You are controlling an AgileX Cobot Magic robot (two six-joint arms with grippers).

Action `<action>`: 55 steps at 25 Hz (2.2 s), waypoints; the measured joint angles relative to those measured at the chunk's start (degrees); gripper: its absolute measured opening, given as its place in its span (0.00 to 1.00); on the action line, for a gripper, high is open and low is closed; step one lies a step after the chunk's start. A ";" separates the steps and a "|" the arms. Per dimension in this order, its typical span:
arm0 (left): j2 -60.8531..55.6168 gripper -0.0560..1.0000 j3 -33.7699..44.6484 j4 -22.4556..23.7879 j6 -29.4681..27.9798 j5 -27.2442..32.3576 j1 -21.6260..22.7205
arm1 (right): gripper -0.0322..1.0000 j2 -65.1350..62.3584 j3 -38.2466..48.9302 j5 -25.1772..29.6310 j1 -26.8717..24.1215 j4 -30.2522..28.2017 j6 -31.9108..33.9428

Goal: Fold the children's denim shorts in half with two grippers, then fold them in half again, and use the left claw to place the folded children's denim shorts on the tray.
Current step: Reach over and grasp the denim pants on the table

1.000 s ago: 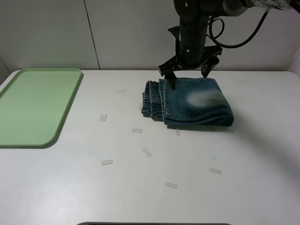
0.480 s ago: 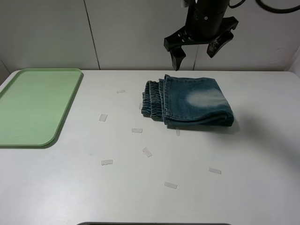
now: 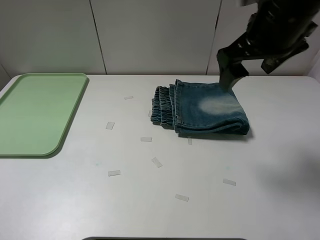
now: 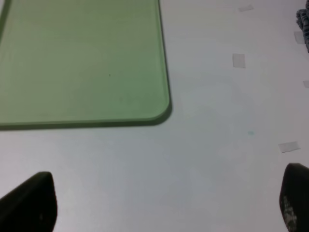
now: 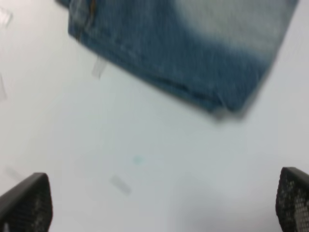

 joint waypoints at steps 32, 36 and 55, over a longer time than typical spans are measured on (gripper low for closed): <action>0.00 0.91 0.00 0.00 0.00 0.00 0.00 | 0.71 -51.29 35.10 -2.40 -0.14 5.40 0.23; 0.00 0.91 0.00 0.00 0.00 0.00 0.00 | 0.71 -56.73 39.78 -2.51 -4.56 6.55 0.23; 0.00 0.91 0.00 0.05 0.00 0.23 0.00 | 0.71 -81.84 44.22 -6.17 -30.41 6.55 0.23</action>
